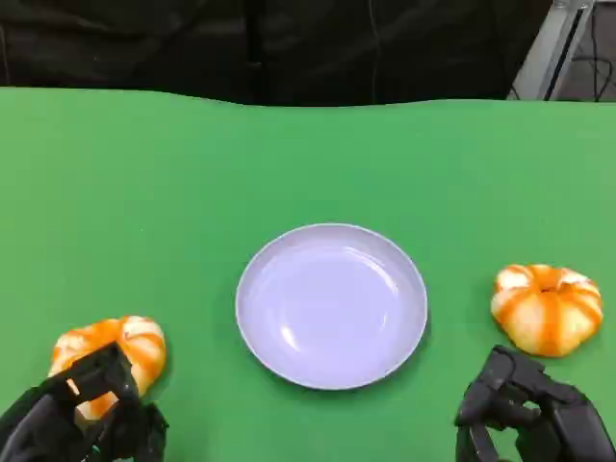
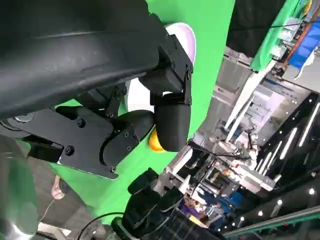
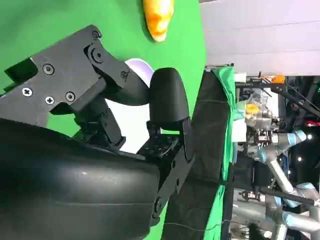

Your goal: Grasp the bread from the table and place it into the plate.

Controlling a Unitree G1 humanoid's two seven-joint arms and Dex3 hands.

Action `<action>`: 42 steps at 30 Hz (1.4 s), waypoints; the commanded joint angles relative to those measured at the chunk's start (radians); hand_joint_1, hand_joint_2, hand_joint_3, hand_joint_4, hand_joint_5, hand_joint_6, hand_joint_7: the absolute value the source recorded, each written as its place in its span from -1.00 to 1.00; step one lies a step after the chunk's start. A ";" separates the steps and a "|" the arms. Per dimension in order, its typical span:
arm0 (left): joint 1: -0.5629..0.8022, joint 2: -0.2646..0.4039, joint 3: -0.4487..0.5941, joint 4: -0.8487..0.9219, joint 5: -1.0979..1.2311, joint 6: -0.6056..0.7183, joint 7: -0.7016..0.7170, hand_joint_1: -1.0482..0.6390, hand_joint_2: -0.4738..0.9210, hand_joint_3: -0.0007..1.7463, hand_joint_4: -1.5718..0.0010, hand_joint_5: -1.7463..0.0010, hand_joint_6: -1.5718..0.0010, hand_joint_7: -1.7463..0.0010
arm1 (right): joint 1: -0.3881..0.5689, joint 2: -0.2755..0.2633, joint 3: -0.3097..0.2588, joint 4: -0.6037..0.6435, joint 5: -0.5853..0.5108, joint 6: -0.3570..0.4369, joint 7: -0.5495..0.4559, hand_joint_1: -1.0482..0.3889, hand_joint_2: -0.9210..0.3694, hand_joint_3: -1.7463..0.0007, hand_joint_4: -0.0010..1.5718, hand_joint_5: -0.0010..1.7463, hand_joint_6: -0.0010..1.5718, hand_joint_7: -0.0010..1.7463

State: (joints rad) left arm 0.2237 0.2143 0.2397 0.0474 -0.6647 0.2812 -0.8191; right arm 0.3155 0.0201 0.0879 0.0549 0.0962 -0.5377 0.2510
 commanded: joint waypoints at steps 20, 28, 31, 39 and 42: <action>0.048 -0.106 0.019 -0.048 0.126 -0.247 0.155 -0.28 0.97 -0.66 0.21 0.25 0.09 0.61 | 0.007 -0.015 -0.007 -0.017 0.006 0.003 -0.004 0.25 -0.47 -0.34 0.04 1.00 -0.06 0.80; 0.042 -0.091 0.015 0.102 0.649 -0.950 0.393 -0.83 1.00 -0.42 0.62 0.90 0.45 1.00 | 0.010 -0.013 -0.007 -0.021 0.007 0.010 -0.006 0.24 -0.46 -0.33 0.03 1.00 -0.06 0.79; 0.030 -0.055 0.023 0.142 0.766 -1.045 0.483 -0.84 1.00 -0.45 0.70 0.95 0.51 1.00 | 0.011 -0.011 -0.005 -0.024 0.008 0.016 -0.009 0.24 -0.47 -0.33 0.03 1.00 -0.06 0.79; 0.037 0.049 0.031 0.053 1.120 -0.957 0.718 -0.90 1.00 -0.58 0.96 1.00 0.65 1.00 | 0.004 -0.006 -0.001 -0.019 0.003 0.022 -0.017 0.26 -0.47 -0.32 0.02 1.00 -0.06 0.79; 0.021 0.090 0.014 0.015 1.251 -0.868 0.780 -0.96 1.00 -0.62 0.99 1.00 0.70 0.99 | 0.001 -0.004 0.001 -0.013 0.002 0.015 -0.018 0.25 -0.48 -0.32 0.02 1.00 -0.07 0.78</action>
State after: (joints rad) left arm 0.2596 0.2599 0.2636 0.0927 0.5105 -0.6458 -0.0899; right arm 0.3186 0.0216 0.0925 0.0473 0.0947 -0.5191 0.2393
